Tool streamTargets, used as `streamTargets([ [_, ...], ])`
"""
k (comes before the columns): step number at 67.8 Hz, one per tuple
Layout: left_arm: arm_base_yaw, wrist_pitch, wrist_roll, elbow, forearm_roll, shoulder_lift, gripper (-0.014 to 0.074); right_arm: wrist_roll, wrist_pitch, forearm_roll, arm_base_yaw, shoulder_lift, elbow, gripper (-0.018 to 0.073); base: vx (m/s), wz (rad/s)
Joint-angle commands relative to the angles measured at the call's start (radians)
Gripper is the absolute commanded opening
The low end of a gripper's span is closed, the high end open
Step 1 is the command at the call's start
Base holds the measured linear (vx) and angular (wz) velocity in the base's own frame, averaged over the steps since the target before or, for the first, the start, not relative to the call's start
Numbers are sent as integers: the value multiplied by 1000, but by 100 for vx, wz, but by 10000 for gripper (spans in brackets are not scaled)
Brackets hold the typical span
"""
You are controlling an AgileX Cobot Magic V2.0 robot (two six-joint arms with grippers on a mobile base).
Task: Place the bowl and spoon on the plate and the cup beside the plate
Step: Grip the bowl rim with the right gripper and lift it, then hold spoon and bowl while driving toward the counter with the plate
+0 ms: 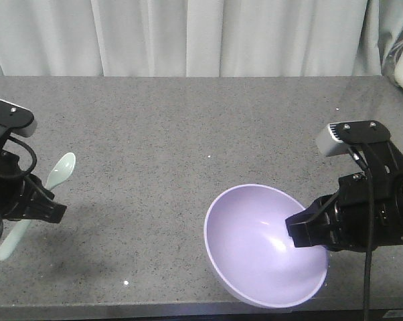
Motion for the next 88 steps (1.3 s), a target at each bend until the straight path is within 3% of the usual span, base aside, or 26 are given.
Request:
streamTargets([
  [1,-7,-49,-8,-22,-11,-26,83,-6,-41,25,-2,-20,-27,-1,0,0],
  [88,-7,-49,-8,-22,-11,-26,83,-6,-41,28,-2,-20,-27,-1,-1,-3],
])
